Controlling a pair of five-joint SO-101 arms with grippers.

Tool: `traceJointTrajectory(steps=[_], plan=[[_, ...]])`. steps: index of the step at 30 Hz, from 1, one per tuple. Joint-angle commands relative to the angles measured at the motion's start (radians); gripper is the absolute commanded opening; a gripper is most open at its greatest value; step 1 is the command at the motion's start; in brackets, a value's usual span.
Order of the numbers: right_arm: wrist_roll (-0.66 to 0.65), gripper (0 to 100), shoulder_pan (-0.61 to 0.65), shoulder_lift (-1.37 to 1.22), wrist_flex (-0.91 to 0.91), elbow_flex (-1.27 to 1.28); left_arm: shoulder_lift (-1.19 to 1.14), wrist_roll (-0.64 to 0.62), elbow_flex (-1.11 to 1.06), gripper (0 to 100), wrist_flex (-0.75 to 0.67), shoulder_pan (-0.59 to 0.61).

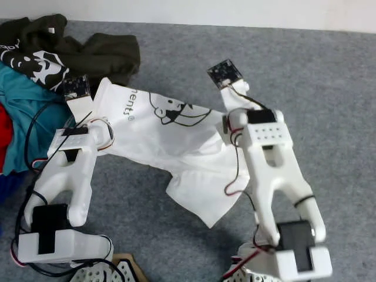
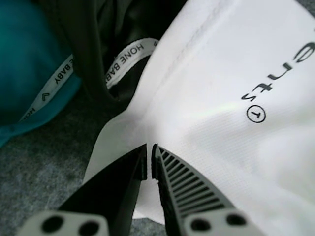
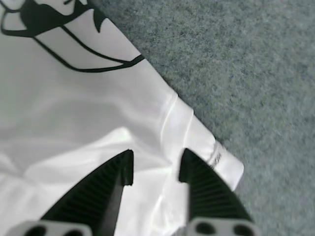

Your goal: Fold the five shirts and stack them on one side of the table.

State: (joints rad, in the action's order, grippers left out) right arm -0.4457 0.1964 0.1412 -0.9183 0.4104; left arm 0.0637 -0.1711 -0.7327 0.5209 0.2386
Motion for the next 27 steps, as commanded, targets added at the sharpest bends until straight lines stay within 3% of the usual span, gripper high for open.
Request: traceJointTrajectory(steps=[1,6,13,27], plan=[[0.015,0.0,0.007,0.191,-0.070,0.064,0.047,0.002,0.004,4,-0.015,-0.016],[0.009,0.8,0.082,0.311,-0.124,0.271,0.047,0.002,0.004,4,-0.015,-0.016],[0.046,0.7,0.119,0.268,0.018,0.375,0.047,0.002,0.004,4,-0.015,-0.016],[0.074,0.7,0.159,-0.113,0.087,0.016,0.047,0.002,0.004,4,-0.015,-0.018]])
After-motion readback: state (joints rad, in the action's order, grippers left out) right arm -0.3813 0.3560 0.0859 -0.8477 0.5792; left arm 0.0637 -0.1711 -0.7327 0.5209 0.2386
